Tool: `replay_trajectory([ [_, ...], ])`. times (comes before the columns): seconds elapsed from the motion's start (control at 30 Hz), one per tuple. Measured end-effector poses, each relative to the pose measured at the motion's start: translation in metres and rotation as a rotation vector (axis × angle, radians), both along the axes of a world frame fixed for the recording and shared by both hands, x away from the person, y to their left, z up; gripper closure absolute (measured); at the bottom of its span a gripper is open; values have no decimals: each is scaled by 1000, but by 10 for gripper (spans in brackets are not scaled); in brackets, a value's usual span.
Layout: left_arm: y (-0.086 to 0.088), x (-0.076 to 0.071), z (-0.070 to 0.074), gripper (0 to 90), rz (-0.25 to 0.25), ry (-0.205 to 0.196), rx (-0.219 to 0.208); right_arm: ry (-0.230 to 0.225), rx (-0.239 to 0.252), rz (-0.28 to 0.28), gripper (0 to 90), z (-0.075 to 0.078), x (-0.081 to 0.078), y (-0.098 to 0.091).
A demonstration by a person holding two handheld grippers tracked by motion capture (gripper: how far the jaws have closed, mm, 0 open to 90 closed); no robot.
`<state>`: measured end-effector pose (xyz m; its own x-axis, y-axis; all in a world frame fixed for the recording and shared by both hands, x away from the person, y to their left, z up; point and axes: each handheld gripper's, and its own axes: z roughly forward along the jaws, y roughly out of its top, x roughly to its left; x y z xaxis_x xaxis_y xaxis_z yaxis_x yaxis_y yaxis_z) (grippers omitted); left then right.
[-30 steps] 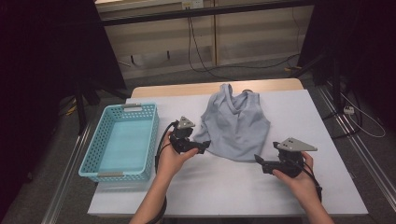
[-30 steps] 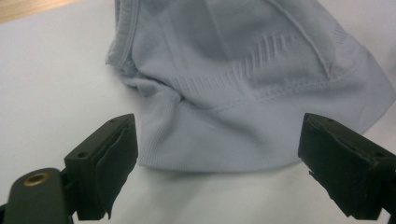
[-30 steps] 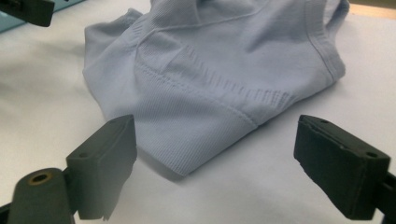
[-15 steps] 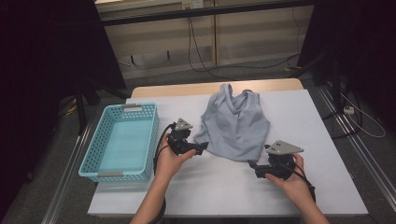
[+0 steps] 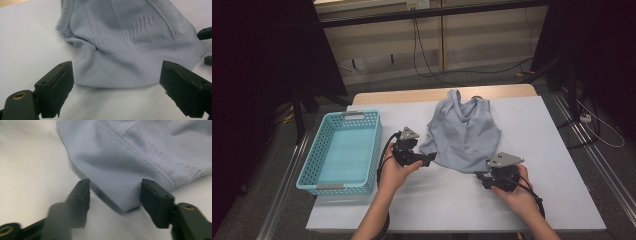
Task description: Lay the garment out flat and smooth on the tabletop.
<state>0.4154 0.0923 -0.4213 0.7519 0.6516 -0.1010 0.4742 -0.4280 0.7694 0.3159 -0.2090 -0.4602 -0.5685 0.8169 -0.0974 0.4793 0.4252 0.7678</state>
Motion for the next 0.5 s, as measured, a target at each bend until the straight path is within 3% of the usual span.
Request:
replay_trajectory([
  [0.17, -2, 1, 0, 123, -8, 0, 1, 23, 4, -29, 581, -1, 3, -1],
  [0.27, -3, 2, 1, 123, -15, -6, 3, 14, 7, -42, 778, 0, 5, -4],
  [0.3, -4, 2, 0, 123, -15, 1, -4, 12, 33, -49, 860, 0, 8, -9],
  [0.33, -4, 2, 0, 123, -15, 1, -4, 12, 33, -49, 860, 0, 8, -9],
  [0.37, -5, 2, 0, 124, -19, 3, 0, 8, 79, -57, 875, 2, 11, -13],
  [0.5, -8, 4, -1, 125, -19, 8, 1, -11, 102, -65, 878, 7, 11, -18],
])
